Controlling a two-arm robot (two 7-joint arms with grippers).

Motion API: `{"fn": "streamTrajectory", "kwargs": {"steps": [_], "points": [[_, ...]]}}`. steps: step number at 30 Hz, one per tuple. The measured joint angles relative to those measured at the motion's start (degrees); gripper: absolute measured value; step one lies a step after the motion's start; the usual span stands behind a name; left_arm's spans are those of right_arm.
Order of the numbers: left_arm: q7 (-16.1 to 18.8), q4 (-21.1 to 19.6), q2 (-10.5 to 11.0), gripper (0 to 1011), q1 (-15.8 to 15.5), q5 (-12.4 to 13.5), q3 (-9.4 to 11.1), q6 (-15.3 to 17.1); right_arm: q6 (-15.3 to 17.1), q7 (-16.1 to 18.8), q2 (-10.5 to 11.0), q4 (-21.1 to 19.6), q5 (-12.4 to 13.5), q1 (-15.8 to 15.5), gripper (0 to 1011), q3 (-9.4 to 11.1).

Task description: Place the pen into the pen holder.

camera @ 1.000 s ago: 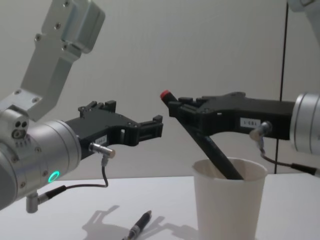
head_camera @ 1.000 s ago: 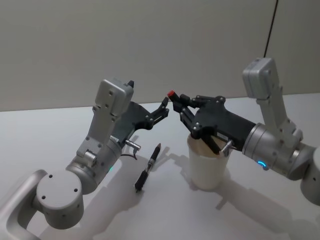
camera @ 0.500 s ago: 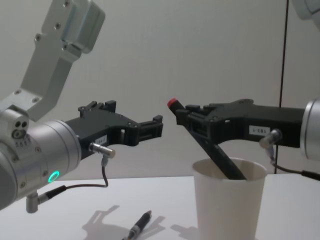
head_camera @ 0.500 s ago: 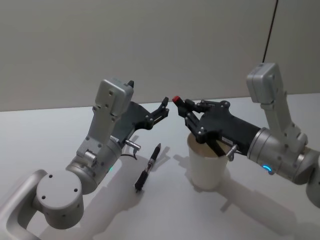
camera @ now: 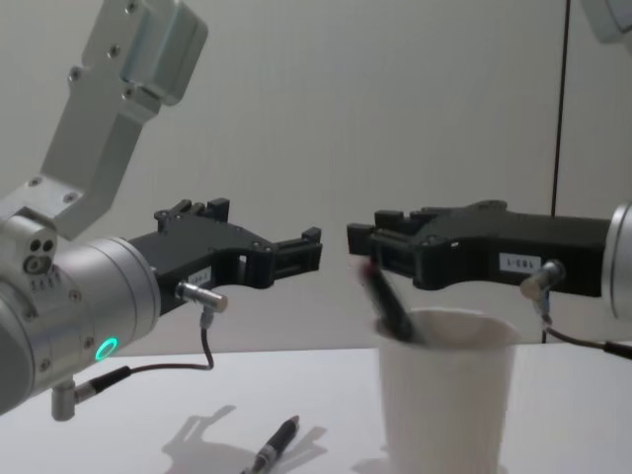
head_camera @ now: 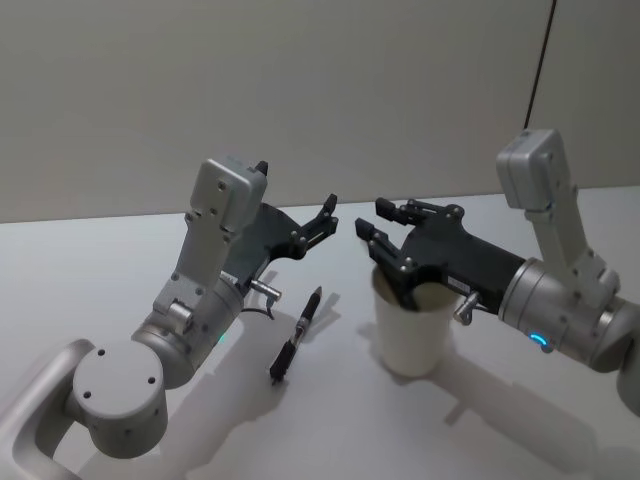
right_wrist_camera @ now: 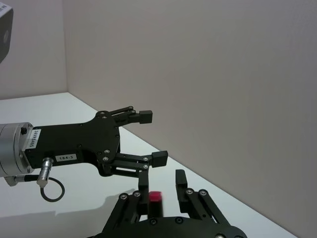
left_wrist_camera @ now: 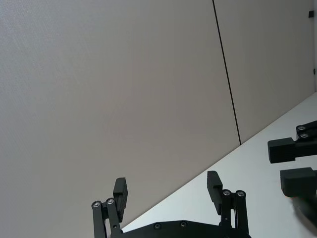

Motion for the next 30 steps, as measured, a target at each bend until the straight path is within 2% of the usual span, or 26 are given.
{"fn": "streamTrajectory", "kwargs": {"steps": [2, 4, 5, 8, 10, 13, 17, 19, 21, 24, 30], "points": [[0.0, 0.0, 0.0, 1001, 0.0, 0.0, 0.0, 0.0, 0.02, -0.01, 0.05, -0.03, 0.01, -0.03, 363, 0.02], [0.0, 0.0, 0.0, 1001, 0.0, 0.0, 0.0, 0.0, 0.03, -0.03, 0.07, -0.06, 0.03, -0.06, 402, 0.03], [0.0, 0.0, 0.0, 1001, 0.0, 0.0, 0.0, 0.0, 0.03, -0.04, 0.09, -0.06, 0.03, -0.07, 463, 0.03], [0.0, 0.0, 0.0, 1001, 0.0, 0.0, 0.0, 0.0, 0.05, -0.06, 0.12, -0.08, 0.06, -0.09, 521, 0.04], [0.0, 0.0, 0.0, 1001, 0.0, 0.0, 0.0, 0.0, 0.06, -0.07, 0.14, -0.09, 0.07, -0.1, 619, 0.04], [0.0, 0.0, 0.0, 1001, 0.0, 0.0, 0.0, 0.0, 0.07, -0.07, 0.15, -0.1, 0.07, -0.11, 675, 0.04], [0.0, 0.0, 0.0, 1001, 0.0, 0.0, 0.0, 0.0, 0.06, -0.1, 0.22, -0.18, 0.06, -0.12, 834, 0.07], [0.0, 0.0, 0.0, 1001, 0.0, 0.0, 0.0, 0.0, 0.01, -0.21, 0.34, -0.35, -0.1, -0.11, 864, 0.15], [0.0, 0.0, 0.0, 1001, 0.0, 0.0, 0.0, 0.0, -0.08, -0.32, 0.49, -0.51, -0.3, -0.08, 939, 0.29], [0.0, 0.0, 0.0, 1001, 0.0, 0.0, 0.0, 0.0, -0.52, -0.88, 1.2, -1.2, -0.71, 0.01, 998, 0.89], [0.0, 0.0, 0.0, 1001, 0.0, 0.0, 0.0, 0.0, -0.96, -2.41, 2.68, -2.12, -0.42, 0.0, 1001, 2.31]]}}
